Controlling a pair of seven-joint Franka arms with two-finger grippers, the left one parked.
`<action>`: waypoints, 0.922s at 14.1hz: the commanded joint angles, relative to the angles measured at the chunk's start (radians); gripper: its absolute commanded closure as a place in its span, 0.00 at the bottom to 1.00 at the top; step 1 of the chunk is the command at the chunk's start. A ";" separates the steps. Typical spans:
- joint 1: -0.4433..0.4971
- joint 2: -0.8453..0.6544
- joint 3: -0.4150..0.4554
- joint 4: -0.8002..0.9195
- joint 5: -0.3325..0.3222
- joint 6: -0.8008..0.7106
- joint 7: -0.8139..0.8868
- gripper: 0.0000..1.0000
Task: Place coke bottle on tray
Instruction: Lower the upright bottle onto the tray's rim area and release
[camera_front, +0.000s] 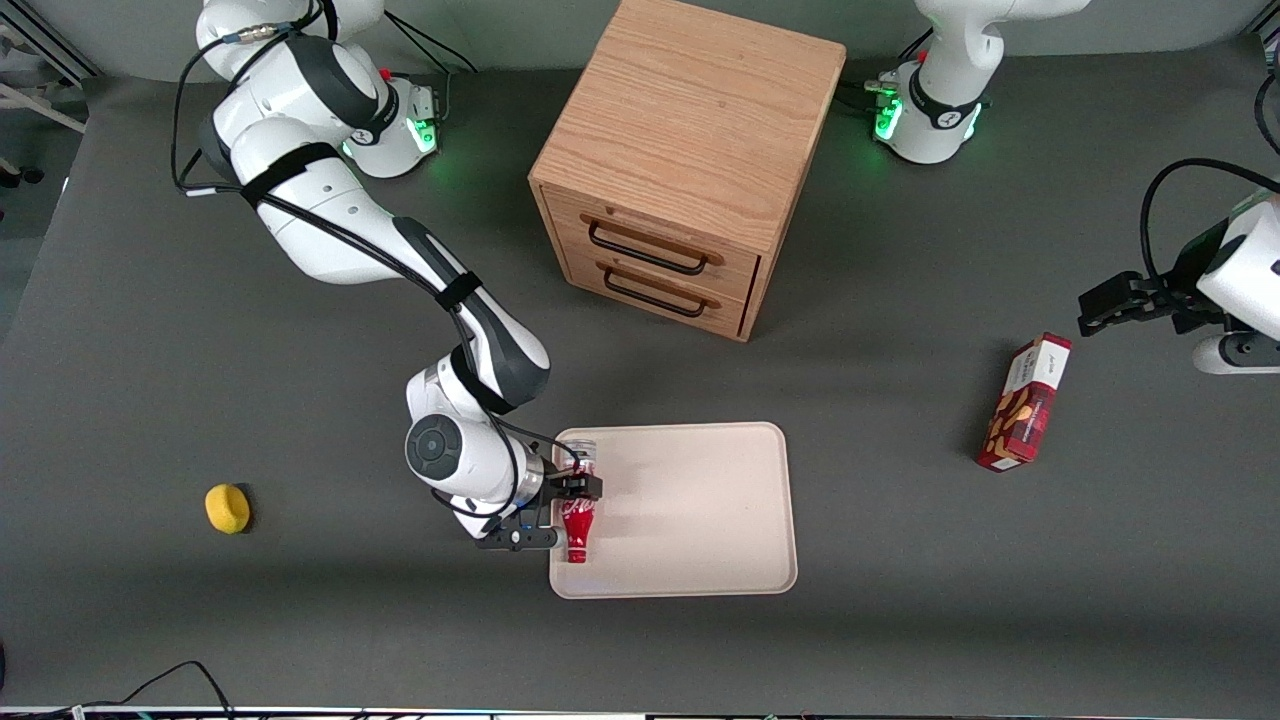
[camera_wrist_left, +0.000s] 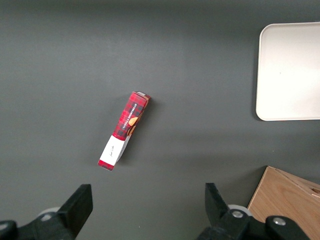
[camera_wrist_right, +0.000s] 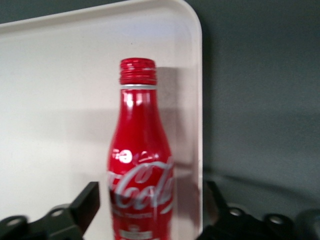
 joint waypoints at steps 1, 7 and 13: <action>0.010 0.011 -0.005 0.023 -0.024 0.004 0.017 0.00; 0.010 0.011 -0.005 0.013 -0.024 0.004 0.017 0.00; 0.009 -0.078 0.010 0.011 -0.020 -0.048 0.038 0.00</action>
